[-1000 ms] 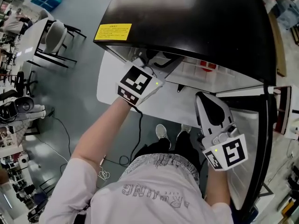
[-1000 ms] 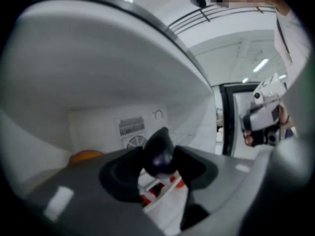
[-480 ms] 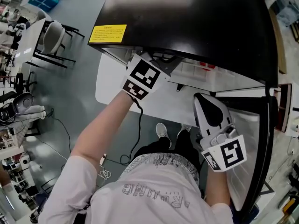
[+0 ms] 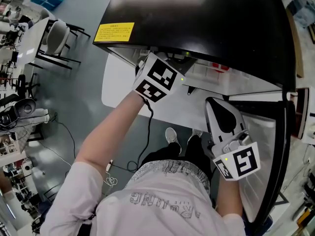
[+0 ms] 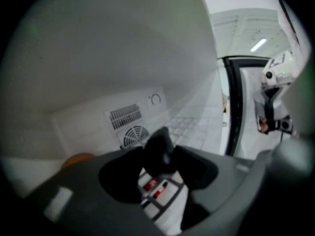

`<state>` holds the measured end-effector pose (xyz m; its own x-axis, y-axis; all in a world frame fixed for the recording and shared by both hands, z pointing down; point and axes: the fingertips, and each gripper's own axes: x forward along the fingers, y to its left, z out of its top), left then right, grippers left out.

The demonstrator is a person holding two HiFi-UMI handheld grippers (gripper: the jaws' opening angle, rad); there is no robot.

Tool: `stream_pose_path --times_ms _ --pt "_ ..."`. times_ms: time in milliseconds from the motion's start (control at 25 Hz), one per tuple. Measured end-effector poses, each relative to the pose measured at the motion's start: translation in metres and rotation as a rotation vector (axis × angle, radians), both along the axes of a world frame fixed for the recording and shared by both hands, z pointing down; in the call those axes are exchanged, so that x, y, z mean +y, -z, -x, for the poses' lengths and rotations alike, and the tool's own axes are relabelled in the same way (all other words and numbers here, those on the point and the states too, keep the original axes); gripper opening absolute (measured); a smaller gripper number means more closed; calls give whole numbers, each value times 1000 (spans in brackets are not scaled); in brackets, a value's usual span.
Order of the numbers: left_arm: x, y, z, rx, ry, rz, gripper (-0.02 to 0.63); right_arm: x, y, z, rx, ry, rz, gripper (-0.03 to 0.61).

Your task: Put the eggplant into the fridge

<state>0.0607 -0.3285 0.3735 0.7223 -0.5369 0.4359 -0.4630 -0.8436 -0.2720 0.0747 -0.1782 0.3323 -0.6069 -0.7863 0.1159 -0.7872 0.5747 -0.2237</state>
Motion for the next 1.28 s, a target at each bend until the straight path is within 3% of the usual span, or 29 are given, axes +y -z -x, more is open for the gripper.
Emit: stream_pose_path --times_ms 640,1280 --pt "1 -13 -3 -102 6 -21 215 1 -4 -3 -1 -9 0 3" --pt "1 -13 -5 -100 14 2 239 3 -5 1 8 1 -3 3"
